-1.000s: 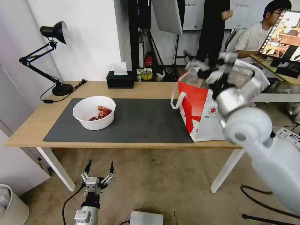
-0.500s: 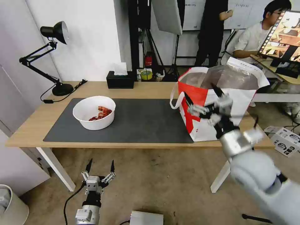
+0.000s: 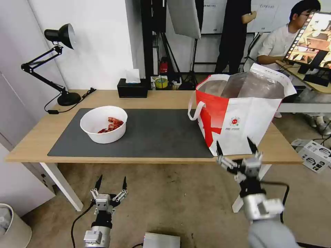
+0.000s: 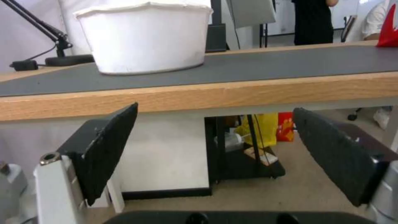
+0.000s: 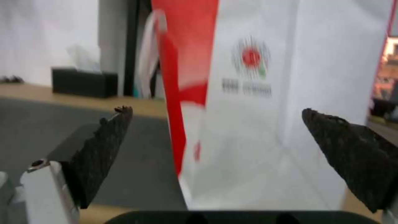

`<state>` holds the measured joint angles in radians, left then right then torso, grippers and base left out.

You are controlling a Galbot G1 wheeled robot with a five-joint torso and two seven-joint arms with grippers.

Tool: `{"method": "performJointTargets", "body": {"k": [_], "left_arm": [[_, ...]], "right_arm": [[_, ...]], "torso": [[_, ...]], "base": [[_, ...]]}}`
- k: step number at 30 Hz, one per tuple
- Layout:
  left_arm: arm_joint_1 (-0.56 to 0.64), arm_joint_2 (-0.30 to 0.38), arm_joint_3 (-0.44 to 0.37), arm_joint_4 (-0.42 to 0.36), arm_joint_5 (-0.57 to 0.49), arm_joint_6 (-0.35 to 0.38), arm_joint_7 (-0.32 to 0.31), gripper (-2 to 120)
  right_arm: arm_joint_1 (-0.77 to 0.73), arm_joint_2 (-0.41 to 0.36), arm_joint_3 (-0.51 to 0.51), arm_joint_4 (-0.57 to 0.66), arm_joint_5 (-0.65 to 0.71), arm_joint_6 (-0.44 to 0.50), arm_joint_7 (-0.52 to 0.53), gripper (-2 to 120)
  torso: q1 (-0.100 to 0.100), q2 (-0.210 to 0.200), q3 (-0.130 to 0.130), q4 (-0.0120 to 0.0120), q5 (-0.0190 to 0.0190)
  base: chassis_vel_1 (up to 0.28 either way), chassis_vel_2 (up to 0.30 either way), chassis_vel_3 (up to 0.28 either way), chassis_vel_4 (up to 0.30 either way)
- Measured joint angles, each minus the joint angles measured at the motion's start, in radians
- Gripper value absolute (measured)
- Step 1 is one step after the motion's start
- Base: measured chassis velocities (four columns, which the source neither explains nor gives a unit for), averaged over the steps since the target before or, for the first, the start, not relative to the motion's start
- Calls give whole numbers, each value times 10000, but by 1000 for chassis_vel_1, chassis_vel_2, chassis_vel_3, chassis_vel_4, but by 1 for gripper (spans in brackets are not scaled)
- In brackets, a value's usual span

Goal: Pick up the trash from the table and place it into the takeout bag.

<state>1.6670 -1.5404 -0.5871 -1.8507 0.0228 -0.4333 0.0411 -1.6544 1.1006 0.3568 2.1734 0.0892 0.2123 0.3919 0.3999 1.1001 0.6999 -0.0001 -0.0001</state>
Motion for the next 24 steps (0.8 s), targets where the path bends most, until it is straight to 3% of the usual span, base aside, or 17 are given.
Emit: {"method": "performJointTargets", "body": {"k": [13, 24], "left_arm": [[1, -87, 12, 69, 31, -68, 0, 100], [41, -69, -47, 68, 34, -94, 0, 100]], "right_arm": [[-67, 327, -583, -1570, -286, 364, 453, 100], [145, 452, -778, -2029, -260, 522, 464, 100]], "torso": [[1, -1, 1, 1, 1], [1, -1, 1, 1, 1]], "base": [[0, 0, 0, 0], [0, 0, 0, 0]]}}
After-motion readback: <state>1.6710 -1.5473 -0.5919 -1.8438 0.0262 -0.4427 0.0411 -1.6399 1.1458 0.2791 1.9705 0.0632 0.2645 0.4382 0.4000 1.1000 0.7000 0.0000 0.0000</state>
